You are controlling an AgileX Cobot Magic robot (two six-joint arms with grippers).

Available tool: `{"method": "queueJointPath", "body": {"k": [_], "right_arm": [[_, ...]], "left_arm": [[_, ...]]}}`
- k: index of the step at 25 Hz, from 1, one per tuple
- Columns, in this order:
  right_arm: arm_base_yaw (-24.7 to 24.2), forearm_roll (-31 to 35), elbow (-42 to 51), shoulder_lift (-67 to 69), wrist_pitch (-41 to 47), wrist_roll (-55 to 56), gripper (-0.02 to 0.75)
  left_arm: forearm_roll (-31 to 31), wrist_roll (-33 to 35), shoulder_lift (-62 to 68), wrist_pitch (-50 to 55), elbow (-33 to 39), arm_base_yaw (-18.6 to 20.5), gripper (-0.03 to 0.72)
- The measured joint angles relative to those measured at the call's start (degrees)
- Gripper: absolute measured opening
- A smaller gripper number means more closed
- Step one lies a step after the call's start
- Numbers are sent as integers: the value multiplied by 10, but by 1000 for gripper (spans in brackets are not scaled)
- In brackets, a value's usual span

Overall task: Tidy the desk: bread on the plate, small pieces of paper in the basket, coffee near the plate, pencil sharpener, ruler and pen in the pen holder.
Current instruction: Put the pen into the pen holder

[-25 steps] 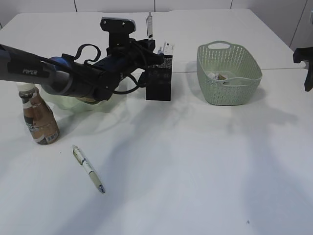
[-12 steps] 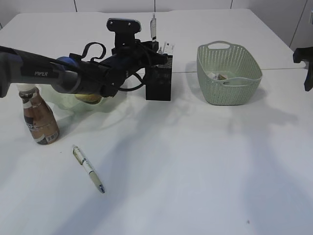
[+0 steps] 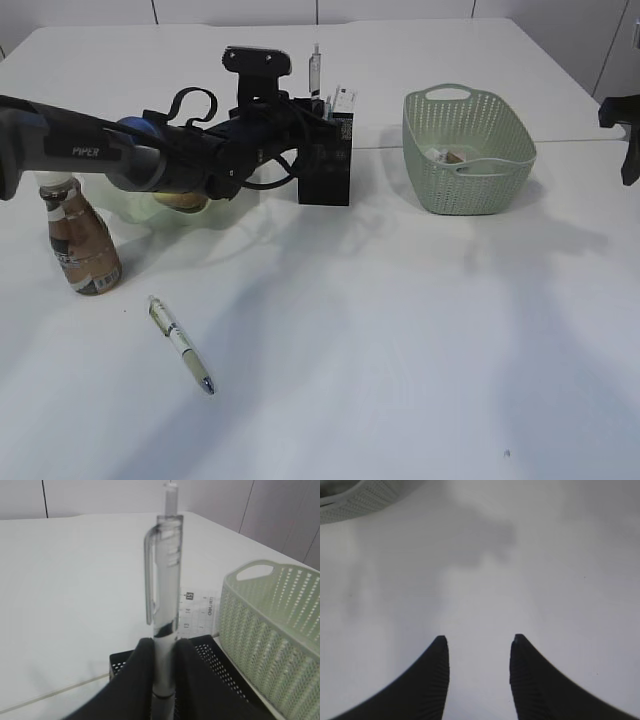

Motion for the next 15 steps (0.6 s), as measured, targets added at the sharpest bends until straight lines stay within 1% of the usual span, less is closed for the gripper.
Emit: {"method": "queueJointPath", "body": {"k": [4, 7, 9, 11, 15], "right_arm": [[0, 0, 0, 0, 0, 0, 333], [0, 0, 0, 0, -1, 0, 333], [0, 0, 0, 0, -1, 0, 333], [0, 0, 0, 0, -2, 0, 333], [0, 0, 0, 0, -4, 0, 333]], "left_arm": [[0, 0, 0, 2, 0, 0, 102], [0, 0, 0, 2, 0, 0, 182], [0, 0, 0, 2, 0, 0, 250], [0, 0, 0, 2, 0, 0, 290], [0, -1, 0, 8, 0, 0, 314]]}}
